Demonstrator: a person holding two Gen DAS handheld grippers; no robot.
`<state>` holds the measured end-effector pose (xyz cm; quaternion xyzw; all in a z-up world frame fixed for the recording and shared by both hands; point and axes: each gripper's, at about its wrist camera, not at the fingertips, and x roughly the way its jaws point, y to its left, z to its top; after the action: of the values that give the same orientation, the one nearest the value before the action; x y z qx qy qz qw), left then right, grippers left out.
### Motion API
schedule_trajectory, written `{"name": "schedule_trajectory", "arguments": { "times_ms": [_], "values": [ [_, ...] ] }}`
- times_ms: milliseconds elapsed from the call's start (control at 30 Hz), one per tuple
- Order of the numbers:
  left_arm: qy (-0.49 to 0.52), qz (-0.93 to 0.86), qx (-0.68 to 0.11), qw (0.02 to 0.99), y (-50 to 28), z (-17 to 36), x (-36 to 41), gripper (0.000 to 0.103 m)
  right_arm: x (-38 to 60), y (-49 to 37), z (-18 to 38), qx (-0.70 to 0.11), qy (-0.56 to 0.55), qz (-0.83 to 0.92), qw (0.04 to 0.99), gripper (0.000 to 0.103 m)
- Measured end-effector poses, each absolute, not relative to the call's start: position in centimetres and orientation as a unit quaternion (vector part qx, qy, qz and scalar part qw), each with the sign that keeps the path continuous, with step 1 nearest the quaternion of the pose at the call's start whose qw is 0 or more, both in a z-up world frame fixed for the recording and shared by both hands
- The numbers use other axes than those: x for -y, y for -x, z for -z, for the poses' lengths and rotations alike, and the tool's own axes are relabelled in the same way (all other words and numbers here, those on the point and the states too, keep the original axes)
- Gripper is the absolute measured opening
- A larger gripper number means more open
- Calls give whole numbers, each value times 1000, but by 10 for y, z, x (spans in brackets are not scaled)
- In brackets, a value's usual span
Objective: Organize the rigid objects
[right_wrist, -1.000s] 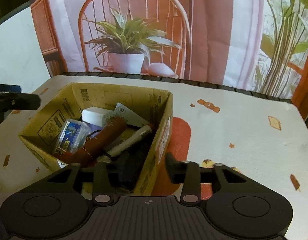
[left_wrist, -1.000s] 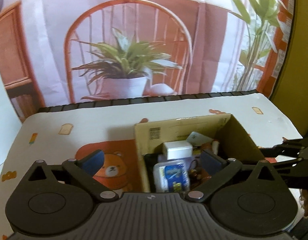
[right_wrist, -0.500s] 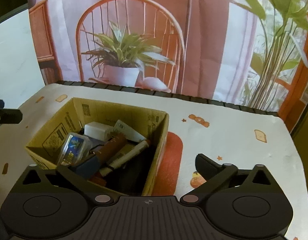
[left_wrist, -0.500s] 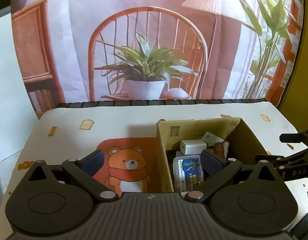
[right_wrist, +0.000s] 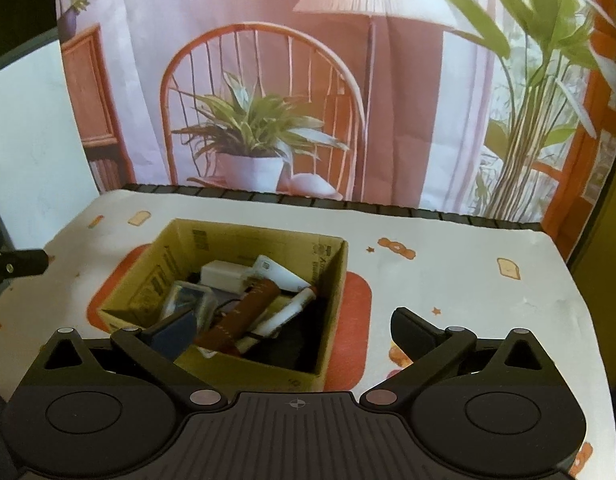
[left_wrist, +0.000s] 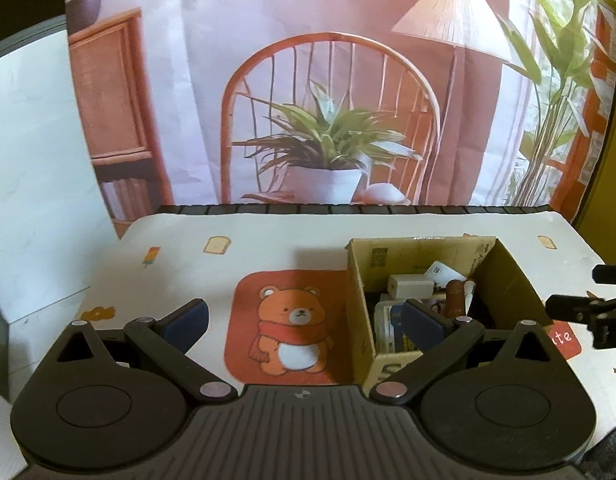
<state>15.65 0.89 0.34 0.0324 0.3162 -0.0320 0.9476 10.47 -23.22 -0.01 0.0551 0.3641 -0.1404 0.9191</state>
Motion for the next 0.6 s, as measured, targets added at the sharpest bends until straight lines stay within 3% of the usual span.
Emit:
{"name": "schedule_trajectory", "arguments": {
  "times_ms": [600],
  "values": [
    [-30, 15, -290, 956, -67, -37, -22, 103, 179, -40, -49, -331, -62, 138, 932, 103]
  ]
}}
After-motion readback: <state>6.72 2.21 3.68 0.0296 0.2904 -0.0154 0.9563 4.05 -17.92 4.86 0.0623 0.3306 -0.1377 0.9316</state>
